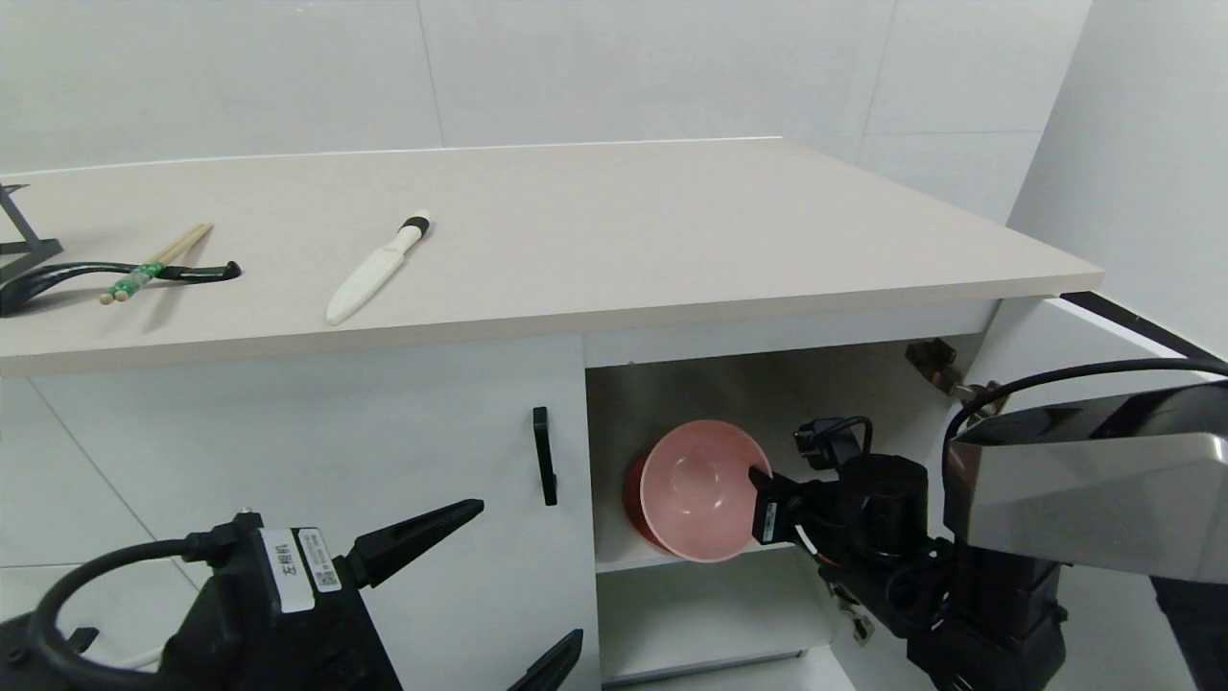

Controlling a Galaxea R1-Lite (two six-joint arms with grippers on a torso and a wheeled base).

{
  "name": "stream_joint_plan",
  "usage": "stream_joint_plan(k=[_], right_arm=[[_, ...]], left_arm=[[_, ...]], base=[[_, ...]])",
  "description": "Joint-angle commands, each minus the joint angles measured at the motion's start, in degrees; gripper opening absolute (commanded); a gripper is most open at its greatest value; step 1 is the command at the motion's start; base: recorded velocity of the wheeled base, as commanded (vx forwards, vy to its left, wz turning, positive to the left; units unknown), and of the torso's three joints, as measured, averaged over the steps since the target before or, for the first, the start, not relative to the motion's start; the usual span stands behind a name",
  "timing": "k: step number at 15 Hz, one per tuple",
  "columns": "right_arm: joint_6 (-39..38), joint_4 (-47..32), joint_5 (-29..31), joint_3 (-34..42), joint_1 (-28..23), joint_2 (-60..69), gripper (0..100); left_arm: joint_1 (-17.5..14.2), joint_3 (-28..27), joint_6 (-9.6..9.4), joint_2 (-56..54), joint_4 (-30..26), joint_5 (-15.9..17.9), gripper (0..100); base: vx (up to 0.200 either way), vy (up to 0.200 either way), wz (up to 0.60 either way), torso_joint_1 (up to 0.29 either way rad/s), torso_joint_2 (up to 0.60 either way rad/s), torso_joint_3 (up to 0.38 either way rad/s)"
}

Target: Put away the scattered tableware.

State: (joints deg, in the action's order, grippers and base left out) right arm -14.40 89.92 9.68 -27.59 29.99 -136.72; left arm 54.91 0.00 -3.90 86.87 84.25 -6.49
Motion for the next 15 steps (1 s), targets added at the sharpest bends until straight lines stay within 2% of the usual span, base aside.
stream_joint_plan(k=[1,3,9,14,15], right_arm=[[-0.02,0.08,-0.10,-0.98,-0.55,-1.01,0],[-0.02,0.08,-0.80,-1.33,-0.72,-2.24,0],[0.07,0.08,-0.89,-3.00,-1.78,-3.64,0],[0.07,0.08,-0.89,-3.53,-2.13,-5.23,0],[0.07,0.08,-0.89,-3.61,-2.30,-5.31,100]], left_arm=[[0.11,0.00,0.03,-0.21,-0.49,-0.55,100],[0.11,0.00,0.03,-0.21,-0.49,-2.39,100],[0.11,0.00,0.03,-3.90,-1.46,-2.74,100],[-0.68,0.00,2.32,-11.55,-10.25,-2.74,100],[-2.79,0.00,2.93,-15.77,-14.46,-2.66,100]], base=[[0.000,0.000,0.00,0.000,0.00,0.000],[0.000,0.000,0.00,0.000,0.00,0.000],[0.000,0.000,0.00,0.000,0.00,0.000],[0.000,0.000,0.00,0.000,0.00,0.000],[0.000,0.000,0.00,0.000,0.00,0.000]])
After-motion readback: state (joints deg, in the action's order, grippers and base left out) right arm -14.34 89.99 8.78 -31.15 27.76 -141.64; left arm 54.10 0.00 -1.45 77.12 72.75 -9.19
